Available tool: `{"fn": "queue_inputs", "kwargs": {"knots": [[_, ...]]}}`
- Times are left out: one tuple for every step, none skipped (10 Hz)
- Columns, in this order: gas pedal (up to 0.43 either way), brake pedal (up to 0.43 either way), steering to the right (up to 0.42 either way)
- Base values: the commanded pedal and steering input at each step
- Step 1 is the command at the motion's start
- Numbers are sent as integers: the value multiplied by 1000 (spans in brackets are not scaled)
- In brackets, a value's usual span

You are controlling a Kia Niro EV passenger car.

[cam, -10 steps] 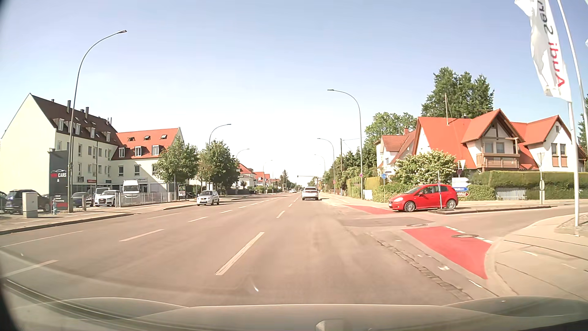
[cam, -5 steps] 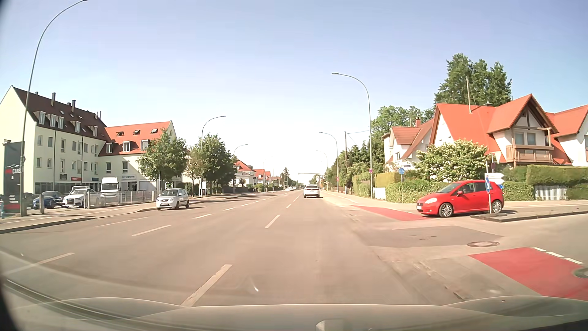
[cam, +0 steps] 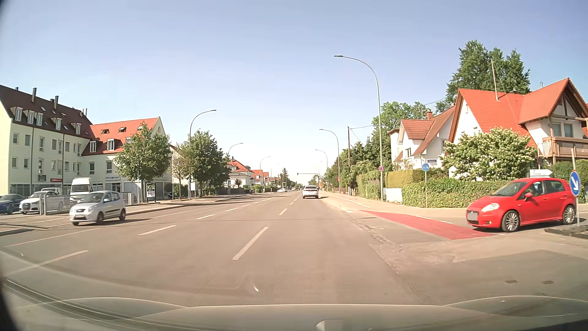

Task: Follow the waypoints while adhering to traffic rules and regulations

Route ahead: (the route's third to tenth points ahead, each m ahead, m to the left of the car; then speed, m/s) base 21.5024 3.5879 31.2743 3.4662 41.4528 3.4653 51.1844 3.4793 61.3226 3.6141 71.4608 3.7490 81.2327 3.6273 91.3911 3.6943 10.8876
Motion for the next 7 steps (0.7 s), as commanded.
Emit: {"fn": "queue_inputs", "kwargs": {"knots": [[150,0,-3],[150,0,-3],[150,0,-3],[150,0,-3],[150,0,-3],[150,0,-3],[150,0,-2]]}}
